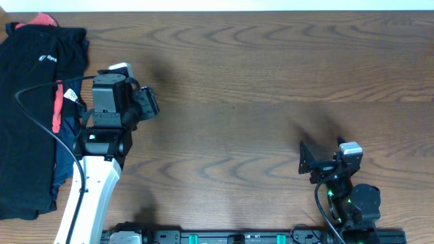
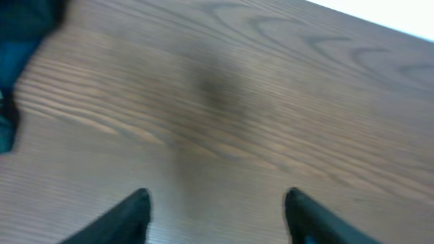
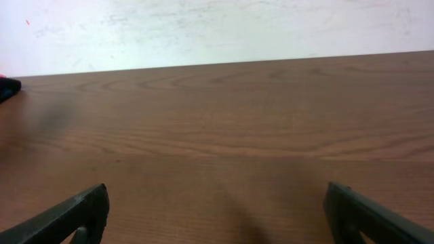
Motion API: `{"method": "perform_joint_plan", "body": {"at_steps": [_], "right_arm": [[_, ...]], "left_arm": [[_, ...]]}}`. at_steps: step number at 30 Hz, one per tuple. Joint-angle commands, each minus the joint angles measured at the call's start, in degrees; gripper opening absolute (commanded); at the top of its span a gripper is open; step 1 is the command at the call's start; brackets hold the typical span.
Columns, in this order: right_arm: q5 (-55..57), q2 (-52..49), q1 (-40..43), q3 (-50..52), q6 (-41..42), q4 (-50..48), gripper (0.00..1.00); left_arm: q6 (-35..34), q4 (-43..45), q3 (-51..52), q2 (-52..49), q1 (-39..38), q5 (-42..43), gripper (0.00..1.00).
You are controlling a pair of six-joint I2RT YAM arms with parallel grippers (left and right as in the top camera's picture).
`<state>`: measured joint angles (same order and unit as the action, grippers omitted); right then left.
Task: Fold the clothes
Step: 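Move the left gripper up toward the clothes pile at the table's left edge, then lower the left gripper onto the black polo shirt and close on it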
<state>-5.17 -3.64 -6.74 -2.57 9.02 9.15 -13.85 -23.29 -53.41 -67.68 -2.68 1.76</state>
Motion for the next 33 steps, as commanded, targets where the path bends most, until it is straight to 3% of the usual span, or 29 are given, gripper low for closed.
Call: {"method": "perform_joint_plan", "body": {"at_steps": [1,11,20,29,33], "right_arm": [[-1.07,-0.02,-0.68,-0.48,1.01,0.94,0.99],[-1.05,-0.02,-0.68,-0.48,1.01,0.94,0.99],[-1.07,-0.02,-0.68,-0.48,1.01,0.94,0.99],[-1.07,-0.02,-0.68,-0.48,1.01,0.94,0.99],[-1.07,-0.02,-0.68,-0.48,1.01,0.92,0.99]], "left_arm": [[0.07,0.76,-1.70,-1.14,0.15,-9.05,0.61],[-0.61,0.44,-8.35,-9.46,4.79,-13.44,0.61],[0.50,-6.16,-21.20,-17.70,15.78,-16.24,0.61],[3.78,-7.89,-25.33,-23.65,25.75,-16.24,0.62],[4.44,-6.62,-25.35,-26.95,28.65,-16.44,0.74]]}}
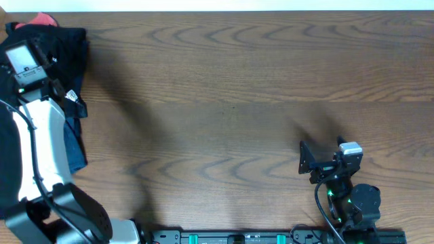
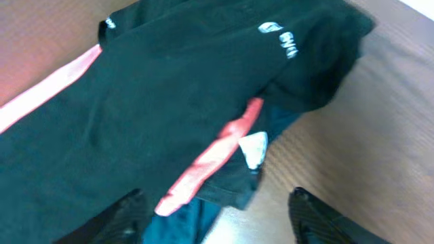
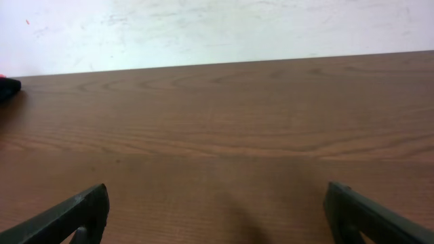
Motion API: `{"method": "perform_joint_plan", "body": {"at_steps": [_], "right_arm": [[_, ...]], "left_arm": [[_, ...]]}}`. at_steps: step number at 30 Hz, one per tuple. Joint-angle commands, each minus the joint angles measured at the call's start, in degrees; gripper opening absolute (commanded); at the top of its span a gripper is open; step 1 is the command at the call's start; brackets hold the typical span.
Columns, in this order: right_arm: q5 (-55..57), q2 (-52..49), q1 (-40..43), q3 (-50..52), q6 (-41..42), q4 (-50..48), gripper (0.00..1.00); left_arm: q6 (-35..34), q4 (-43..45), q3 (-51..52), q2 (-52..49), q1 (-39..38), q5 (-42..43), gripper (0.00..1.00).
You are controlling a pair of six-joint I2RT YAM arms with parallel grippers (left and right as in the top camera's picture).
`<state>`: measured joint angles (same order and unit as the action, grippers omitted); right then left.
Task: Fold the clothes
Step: 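Lower the left gripper onto the black polo shirt and close on it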
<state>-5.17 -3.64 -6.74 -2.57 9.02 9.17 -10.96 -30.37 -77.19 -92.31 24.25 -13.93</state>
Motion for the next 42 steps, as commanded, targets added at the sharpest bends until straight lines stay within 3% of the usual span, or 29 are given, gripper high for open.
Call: {"method": "perform_joint_plan", "body": {"at_steps": [1,17,23,25,34,42], "right_arm": [[-1.07,-0.02,-0.68,-0.48,1.01,0.92,0.99],[-1.07,-0.02,-0.68,-0.48,1.01,0.92,0.99],[-1.07,-0.02,-0.68,-0.48,1.01,0.90,0.99],[-1.07,-0.02,-0.68,-0.48,1.01,0.92,0.99],[-1.07,-0.02,-0.68,-0.48,1.01,0.90,0.99],[-1.05,-0.02,-0.68,-0.48,1.01,0.92,0.99]], "left_arm": [[1.55,0.68,-1.60,-3.34,2.29,-0.70,0.75],[8.28,1.51,-10.51,-16.33,4.13,3.41,0.78],[10.21,1.55,-12.33,-19.85,4.35,4.61,0.69],[10.05,1.51,-12.33,-20.92,4.50,5.75,0.65],[10.10,1.60,-12.31,-23.82,5.01,7.52,0.70],[10.08,1.84,-12.31,-24.44,8.07,7.54,0.68]]}}
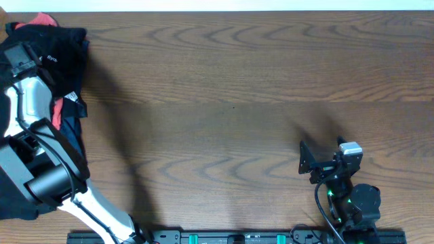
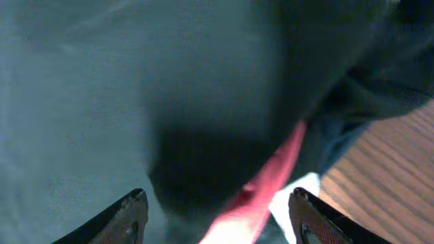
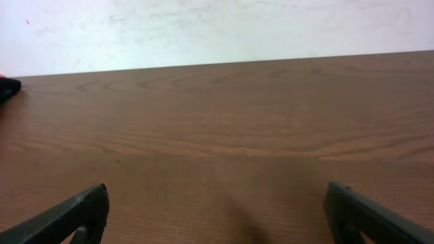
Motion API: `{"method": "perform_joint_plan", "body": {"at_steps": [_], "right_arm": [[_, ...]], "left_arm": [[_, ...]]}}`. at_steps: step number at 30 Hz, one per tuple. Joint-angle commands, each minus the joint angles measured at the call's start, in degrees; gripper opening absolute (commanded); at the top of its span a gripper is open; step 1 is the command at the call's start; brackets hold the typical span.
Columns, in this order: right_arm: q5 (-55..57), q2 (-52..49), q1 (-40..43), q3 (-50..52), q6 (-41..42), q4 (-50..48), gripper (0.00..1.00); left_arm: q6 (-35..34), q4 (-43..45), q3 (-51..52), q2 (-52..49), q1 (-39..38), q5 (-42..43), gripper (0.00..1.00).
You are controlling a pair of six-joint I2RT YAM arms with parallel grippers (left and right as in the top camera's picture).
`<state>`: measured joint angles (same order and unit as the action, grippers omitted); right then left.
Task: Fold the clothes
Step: 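Lower the left gripper onto the black polo shirt and close on it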
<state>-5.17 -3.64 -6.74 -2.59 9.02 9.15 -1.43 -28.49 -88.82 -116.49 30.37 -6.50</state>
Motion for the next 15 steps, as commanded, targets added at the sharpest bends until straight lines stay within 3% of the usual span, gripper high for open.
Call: {"method": "perform_joint_plan", "body": {"at_steps": [1,8,15], "right_arm": [[-1.07,-0.02,-0.68,-0.46,1.01,0.94,0.99],[-1.07,-0.02,-0.68,-0.46,1.01,0.94,0.99],[-1.07,-0.02,-0.68,-0.46,1.01,0.94,0.99]], "left_arm": [[0.55,-0.04,-0.68,-0.33,2.47,0.11,0.68],[0.24,0.31,-0.68,-0.46,5.25,4.66,0.55],[-0.52,0.57,-0.68,-0.87,3.39,4.61,0.61]]}}
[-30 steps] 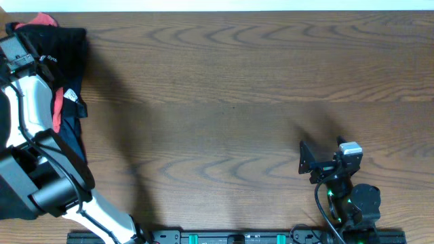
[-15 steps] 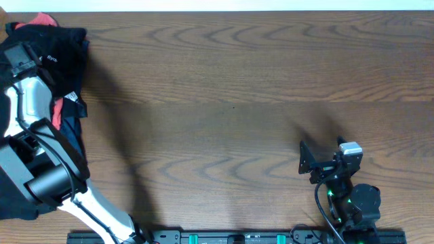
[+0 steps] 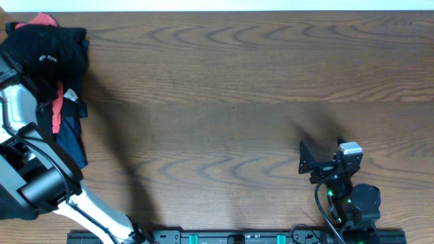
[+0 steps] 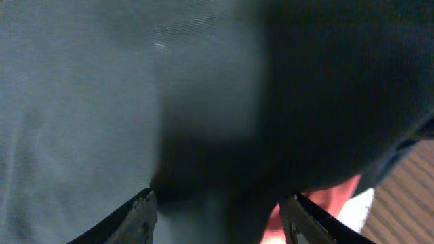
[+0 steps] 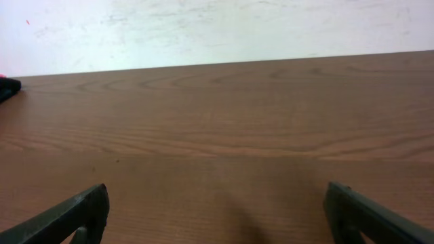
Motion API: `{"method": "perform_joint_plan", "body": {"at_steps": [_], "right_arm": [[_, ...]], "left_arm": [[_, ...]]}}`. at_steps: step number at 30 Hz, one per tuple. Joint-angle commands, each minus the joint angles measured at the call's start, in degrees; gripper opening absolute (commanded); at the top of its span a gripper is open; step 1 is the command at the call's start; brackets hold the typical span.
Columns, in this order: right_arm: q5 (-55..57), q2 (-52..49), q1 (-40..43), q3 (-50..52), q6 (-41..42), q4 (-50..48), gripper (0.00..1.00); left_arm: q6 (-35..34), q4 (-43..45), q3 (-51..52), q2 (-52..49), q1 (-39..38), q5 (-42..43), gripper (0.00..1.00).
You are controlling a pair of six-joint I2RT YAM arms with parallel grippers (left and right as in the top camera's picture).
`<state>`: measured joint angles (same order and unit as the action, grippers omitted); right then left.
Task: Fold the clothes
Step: 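Lower the left gripper onto the black polo shirt and close on it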
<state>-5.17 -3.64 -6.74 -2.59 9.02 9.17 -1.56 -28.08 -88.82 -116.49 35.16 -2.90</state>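
A pile of black clothes [image 3: 51, 61] with a red stripe [image 3: 57, 108] and a blue garment [image 3: 71, 139] under it lies at the table's far left. My left gripper [image 4: 217, 220] is open and down on the black fabric [image 4: 325, 102], with cloth filling the gap between its fingers [image 4: 139, 217]. A bit of the red stripe [image 4: 329, 200] shows by the right finger. In the overhead view that gripper is mostly off the left edge, only the white arm [image 3: 13, 108] showing. Near the table's front right my right gripper [image 5: 217, 217] is open over bare wood.
The brown wooden table [image 3: 237, 88] stretches from the pile to the right edge. The right arm's base [image 3: 356, 200] sits at the front edge. A white wall runs behind the table's far edge [image 5: 217, 61].
My left gripper has gone lower and further onto the black fabric, and the red stripe has slid toward the lower right of its view. The right arm has not moved.
My left gripper was first open over bare wood to the right of the pile. Then it was above the black clothes at the far left, then low over them, and now it is down in the fabric. My right gripper stayed open and still throughout.
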Motion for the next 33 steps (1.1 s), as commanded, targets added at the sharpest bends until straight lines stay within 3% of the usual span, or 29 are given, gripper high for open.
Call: {"method": "perform_joint_plan", "body": {"at_steps": [1,11,25,33], "right_arm": [[-1.07,-0.02,-0.68,-0.46,1.01,0.92,0.99],[-1.07,-0.02,-0.68,-0.46,1.01,0.92,0.99],[-1.07,-0.02,-0.68,-0.46,1.01,0.92,0.99],[-1.07,-0.02,-0.68,-0.46,1.01,0.92,0.99]], "left_arm": [[-0.39,0.33,-0.68,-1.01,-1.90,1.01,0.60],[-0.42,1.36,-0.68,-2.32,-4.85,0.70,0.50],[-0.39,2.45,-0.68,-2.64,-2.64,0.33,0.54],[-0.37,2.71,-0.68,-2.64,-2.64,0.26,0.28]]}}
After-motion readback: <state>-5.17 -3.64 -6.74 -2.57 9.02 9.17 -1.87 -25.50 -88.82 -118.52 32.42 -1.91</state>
